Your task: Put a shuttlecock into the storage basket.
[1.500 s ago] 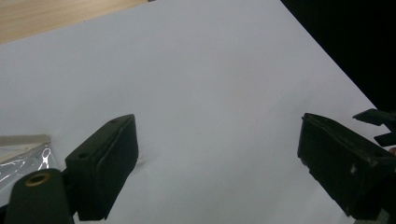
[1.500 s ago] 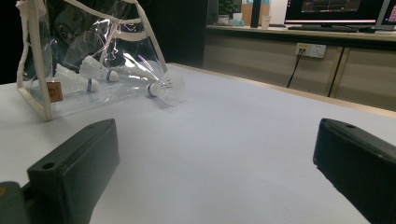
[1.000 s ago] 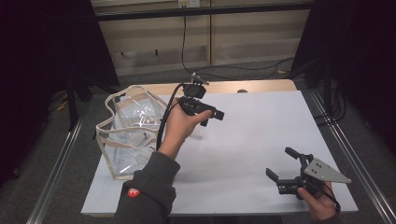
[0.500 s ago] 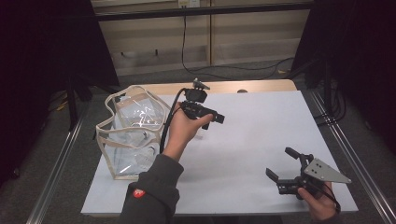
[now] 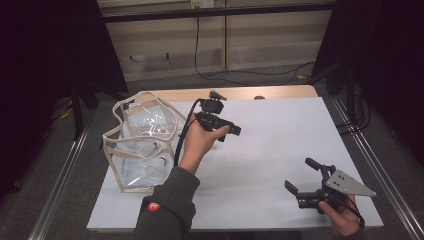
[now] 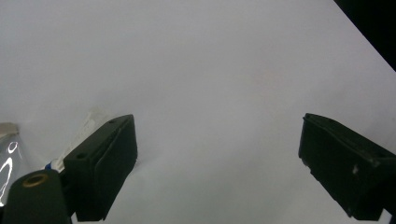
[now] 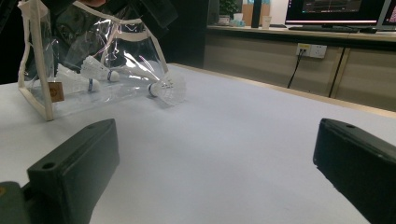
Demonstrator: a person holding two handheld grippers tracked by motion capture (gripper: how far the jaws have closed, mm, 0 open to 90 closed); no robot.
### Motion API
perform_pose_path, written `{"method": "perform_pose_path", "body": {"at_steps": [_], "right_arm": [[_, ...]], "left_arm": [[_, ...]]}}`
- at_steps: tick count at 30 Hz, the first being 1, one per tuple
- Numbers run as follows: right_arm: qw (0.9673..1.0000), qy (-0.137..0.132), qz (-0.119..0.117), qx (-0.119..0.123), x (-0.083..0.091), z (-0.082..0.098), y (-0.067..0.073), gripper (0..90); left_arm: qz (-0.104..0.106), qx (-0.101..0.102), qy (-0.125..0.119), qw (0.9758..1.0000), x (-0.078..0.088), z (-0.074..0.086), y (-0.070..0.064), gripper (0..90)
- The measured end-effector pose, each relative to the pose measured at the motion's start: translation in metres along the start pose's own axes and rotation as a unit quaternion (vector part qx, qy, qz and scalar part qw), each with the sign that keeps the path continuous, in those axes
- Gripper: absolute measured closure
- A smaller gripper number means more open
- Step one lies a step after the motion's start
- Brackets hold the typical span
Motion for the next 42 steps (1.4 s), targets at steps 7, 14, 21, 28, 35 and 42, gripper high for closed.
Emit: {"method": "perform_pose_path", "body": {"at_steps": [7, 14, 21, 28, 35, 42], "right_arm": [[1.0, 0.0, 0.0, 0.0, 0.0, 0.0, 0.0, 0.3], [1.0, -0.001, 0.0, 0.001, 0.0, 0.0, 0.0, 0.3], [1.0, -0.001, -0.001, 0.0, 0.0, 0.0, 0.0, 0.3], [1.0, 0.0, 0.0, 0.001, 0.0, 0.0, 0.0, 0.3], [1.0, -0.001, -0.001, 0.0, 0.0, 0.0, 0.0, 0.3], [1.0, 0.001, -0.001, 0.002, 0.0, 0.0, 0.0, 0.3]], "left_arm": [[-0.007, 0.003, 0.0, 1.0, -0.004, 0.002, 0.005, 11.9], [-0.01, 0.007, 0.001, 0.9999, -0.01, 0.003, 0.008, 11.9], [-0.015, 0.011, 0.005, 0.9998, -0.017, 0.006, 0.012, 11.9], [-0.018, 0.017, 0.007, 0.9997, -0.023, 0.008, 0.017, 11.9], [-0.025, 0.023, 0.005, 0.9994, -0.027, 0.008, 0.021, 12.0], [-0.036, 0.03, 0.001, 0.9989, -0.031, 0.009, 0.028, 12.1]]}}
Point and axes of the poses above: each handheld gripper's, and its own axes: x roughly backward along the jaws, z roughly out of its underside, y roughly to its left, the point moved 2 cm from there along -x, roughly forward along the jaws, and after that the axes turned 7 degrees about z, right-handed, at the moved point
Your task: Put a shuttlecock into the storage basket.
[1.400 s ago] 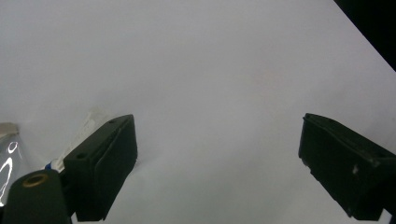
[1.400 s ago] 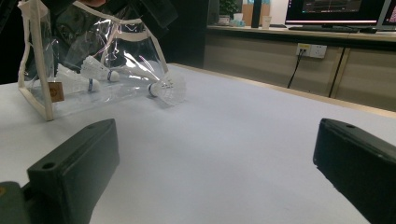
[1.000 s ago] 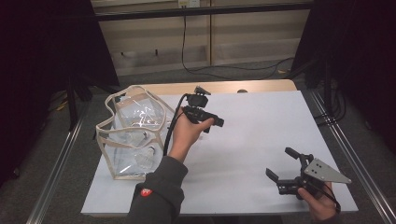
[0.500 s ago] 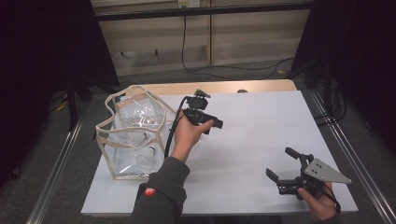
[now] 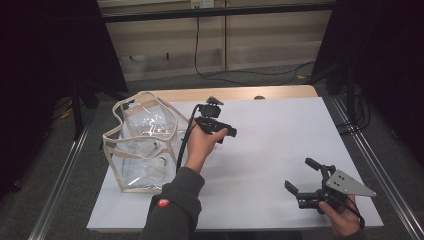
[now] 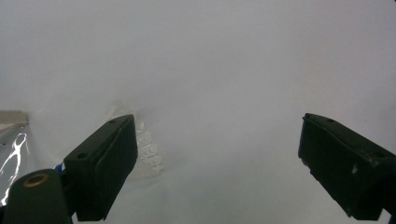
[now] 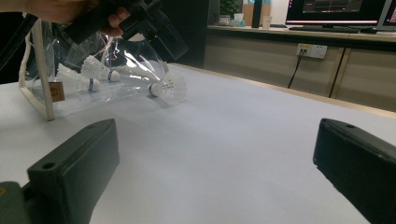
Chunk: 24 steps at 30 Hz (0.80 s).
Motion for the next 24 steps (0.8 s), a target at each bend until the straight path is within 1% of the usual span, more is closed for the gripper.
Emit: {"method": "perform_pose_path", "body": {"at_steps": [7, 9, 11, 18, 20, 22, 24], "right_arm": [[1.0, -0.001, 0.0, 0.0, 0.0, 0.0, 0.0, 0.3], [1.0, 0.0, 0.0, -0.001, 0.0, 0.0, 0.0, 0.3], [1.0, -0.001, -0.001, -0.001, 0.0, 0.0, 0.0, 0.3], [1.0, 0.0, -0.001, -0.002, 0.0, 0.0, 0.0, 0.3], [1.0, 0.001, 0.0, -0.002, 0.0, 0.0, 0.001, 0.3], [1.0, 0.001, 0.0, -0.002, 0.0, 0.0, 0.001, 0.3], [1.0, 0.001, -0.001, -0.002, 0.0, 0.0, 0.001, 0.3]], "left_arm": [[-0.007, 0.01, -0.001, 0.9999, -0.004, 0.002, 0.006, 12.5], [-0.013, 0.012, -0.005, 0.9998, -0.005, 0.003, 0.008, 12.7], [-0.018, 0.013, -0.002, 0.9998, -0.006, 0.003, 0.01, 13.1], [-0.032, 0.015, -0.016, 0.9992, -0.006, 0.002, 0.013, 14.4], [-0.037, 0.012, -0.015, 0.9991, -0.007, 0.002, 0.014, 14.7], [-0.039, 0.016, -0.014, 0.999, -0.008, 0.002, 0.014, 15.5], [-0.046, 0.015, -0.01, 0.9988, -0.01, 0.003, 0.016, 15.7]]}}
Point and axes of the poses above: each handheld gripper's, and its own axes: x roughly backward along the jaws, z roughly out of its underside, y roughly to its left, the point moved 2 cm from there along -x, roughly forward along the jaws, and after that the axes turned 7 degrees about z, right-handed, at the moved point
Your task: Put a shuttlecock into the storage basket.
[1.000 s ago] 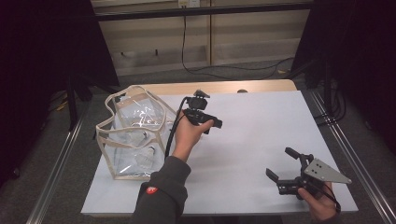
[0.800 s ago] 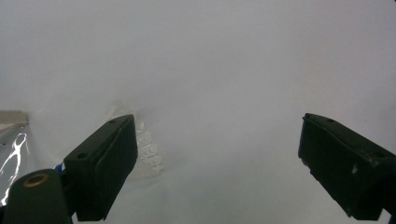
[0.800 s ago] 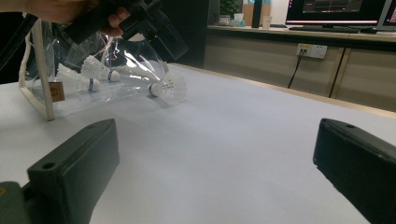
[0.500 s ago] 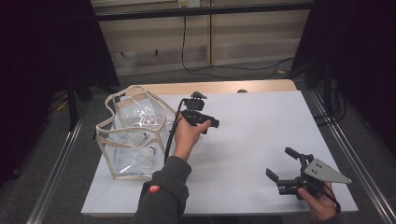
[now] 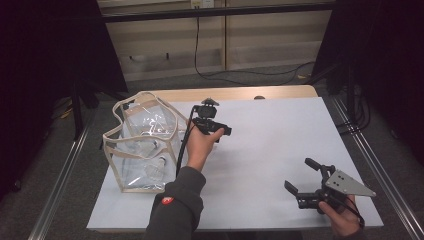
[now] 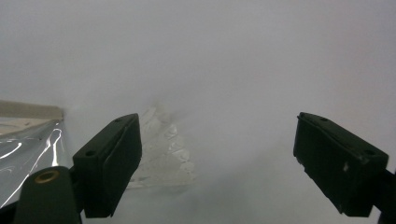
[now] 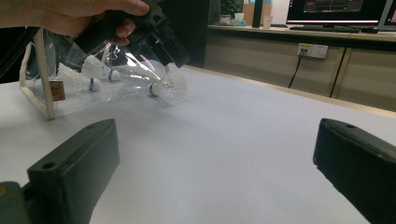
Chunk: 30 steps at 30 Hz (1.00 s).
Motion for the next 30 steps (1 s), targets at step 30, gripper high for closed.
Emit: {"method": "perform_pose_path", "body": {"at_steps": [30], "right_arm": [[1.0, 0.0, 0.0, -0.004, 0.0, 0.0, -0.001, 0.3]], "left_arm": [[-0.064, 0.006, 0.014, 0.9978, -0.026, 0.009, 0.021, 44.0]]}}
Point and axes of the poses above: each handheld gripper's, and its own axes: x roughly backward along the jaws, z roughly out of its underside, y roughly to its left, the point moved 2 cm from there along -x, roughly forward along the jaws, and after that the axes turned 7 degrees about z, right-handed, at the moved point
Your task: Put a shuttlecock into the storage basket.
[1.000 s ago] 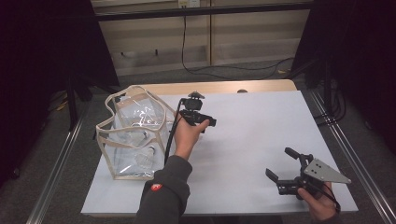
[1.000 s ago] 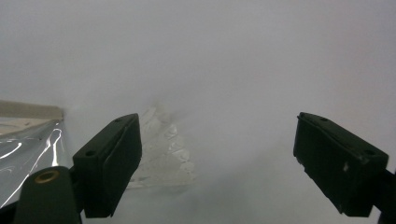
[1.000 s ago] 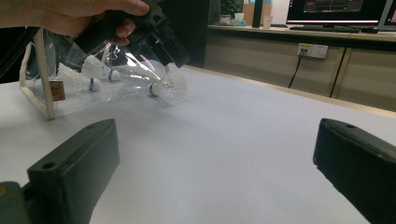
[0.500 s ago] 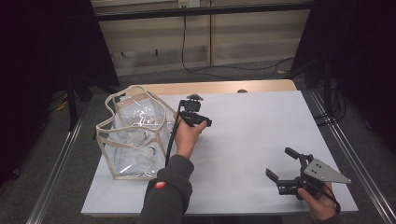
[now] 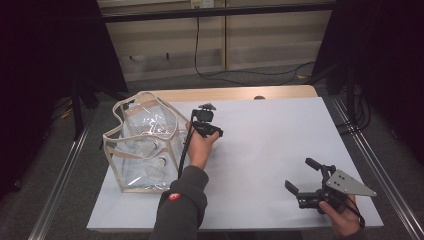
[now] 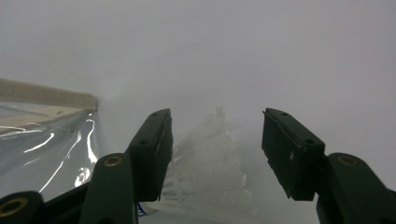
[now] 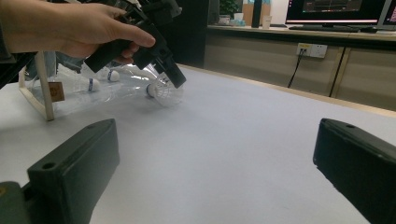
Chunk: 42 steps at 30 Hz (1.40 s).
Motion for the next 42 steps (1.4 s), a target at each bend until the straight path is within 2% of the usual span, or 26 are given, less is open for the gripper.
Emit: {"method": "perform_pose_path", "body": {"at_steps": [9, 10, 11, 16, 23, 24, 27, 33, 39, 42], "right_arm": [[1.0, 0.001, 0.0, 0.001, 0.0, 0.0, 0.0, 0.3], [1.0, 0.0, 0.0, 0.001, 0.0, 0.0, 0.0, 0.3], [1.0, -0.001, 0.0, 0.002, 0.0, 0.0, 0.0, 0.3], [1.0, 0.0, 0.0, 0.002, 0.0, 0.0, 0.0, 0.3], [1.0, -0.001, 0.0, 0.003, 0.0, 0.0, 0.0, 0.3], [1.0, -0.001, -0.001, 0.002, -0.001, 0.0, 0.0, 0.3], [1.0, -0.001, -0.001, 0.002, 0.0, 0.0, 0.0, 0.3], [1.0, -0.002, -0.001, 0.003, 0.0, 0.0, 0.0, 0.3], [1.0, -0.002, -0.001, 0.004, 0.0, 0.0, 0.0, 0.3], [1.0, -0.003, -0.001, 0.004, 0.0, -0.001, 0.001, 0.3]], "left_arm": [[-0.02, -0.008, 0.007, 0.9997, -0.001, 0.001, 0.0, 56.3], [-0.018, -0.005, 0.008, 0.9998, -0.002, 0.001, 0.0, 58.2], [-0.02, -0.014, 0.012, 0.9996, -0.001, 0.001, 0.0, 61.5], [-0.024, -0.016, 0.015, 0.9995, 0.001, 0.001, -0.001, 69.6], [-0.014, -0.013, 0.023, 0.9996, 0.004, 0.001, -0.005, 84.6], [-0.011, -0.007, 0.023, 0.9997, 0.005, 0.001, -0.006, 86.2], [-0.008, -0.008, 0.018, 0.9998, 0.008, 0.0, -0.006, 88.7], [0.012, 0.002, 0.004, 0.9999, 0.016, -0.001, -0.008, 90.0], [0.036, 0.003, -0.005, 0.9993, 0.023, -0.002, -0.01, 90.0], [0.042, -0.001, -0.005, 0.9991, 0.025, -0.003, -0.012, 90.0]]}}
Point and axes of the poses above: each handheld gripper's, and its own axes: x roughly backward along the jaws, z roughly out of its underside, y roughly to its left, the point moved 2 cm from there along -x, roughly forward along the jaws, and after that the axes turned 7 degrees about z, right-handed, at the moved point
